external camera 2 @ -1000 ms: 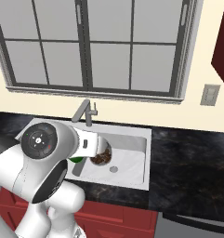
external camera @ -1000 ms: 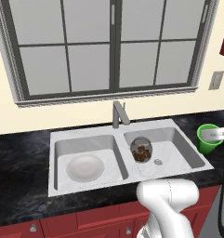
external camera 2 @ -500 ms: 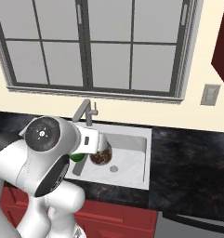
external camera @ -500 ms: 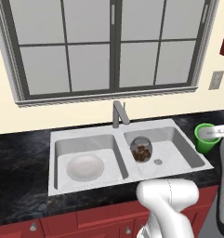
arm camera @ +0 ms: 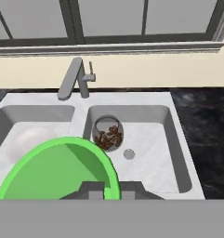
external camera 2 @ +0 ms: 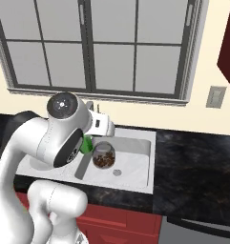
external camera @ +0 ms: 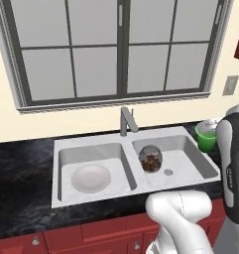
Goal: Pick the cup and jar and place them in the sink. Then turn on the water.
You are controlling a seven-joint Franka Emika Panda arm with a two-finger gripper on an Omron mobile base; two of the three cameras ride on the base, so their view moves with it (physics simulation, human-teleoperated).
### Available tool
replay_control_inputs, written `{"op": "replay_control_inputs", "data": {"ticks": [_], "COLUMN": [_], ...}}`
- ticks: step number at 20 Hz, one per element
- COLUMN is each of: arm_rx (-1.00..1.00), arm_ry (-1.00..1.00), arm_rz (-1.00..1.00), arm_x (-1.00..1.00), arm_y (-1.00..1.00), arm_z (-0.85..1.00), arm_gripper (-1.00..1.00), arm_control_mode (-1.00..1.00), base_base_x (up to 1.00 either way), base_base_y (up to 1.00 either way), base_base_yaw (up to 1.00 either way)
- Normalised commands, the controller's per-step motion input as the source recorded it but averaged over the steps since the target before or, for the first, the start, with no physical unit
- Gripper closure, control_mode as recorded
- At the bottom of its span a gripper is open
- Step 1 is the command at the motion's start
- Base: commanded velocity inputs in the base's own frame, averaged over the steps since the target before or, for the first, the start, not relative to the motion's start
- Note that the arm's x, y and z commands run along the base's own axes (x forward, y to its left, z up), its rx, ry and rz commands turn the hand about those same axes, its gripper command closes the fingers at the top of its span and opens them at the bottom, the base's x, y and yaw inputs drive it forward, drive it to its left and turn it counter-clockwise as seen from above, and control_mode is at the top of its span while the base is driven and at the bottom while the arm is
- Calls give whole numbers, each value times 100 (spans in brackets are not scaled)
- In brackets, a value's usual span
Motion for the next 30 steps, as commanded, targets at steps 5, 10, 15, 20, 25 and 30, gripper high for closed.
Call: {"op": "replay_control_inputs", "data": {"ticks": [5,10,15,20,25,30], "arm_rx": [2,18,16,1,-2,-1], "arm_ry": [1,0,15,22,23,16], "arm_rz": [0,0,0,-4,-2,0], "arm_x": [18,0,22,53,32,12], "arm_y": [-10,-29,-7,0,0,0], "arm_z": [-43,-62,-28,0,-4,-34], "arm_gripper": [100,100,100,100,100,100], "arm_control_mode": [-100,-100,-100,-100,-100,-100], "base_base_x": [0,0,0,0,0,0], "base_base_y": [0,0,0,0,0,0], "base_base_yaw": [0,0,0,0,0,0]}}
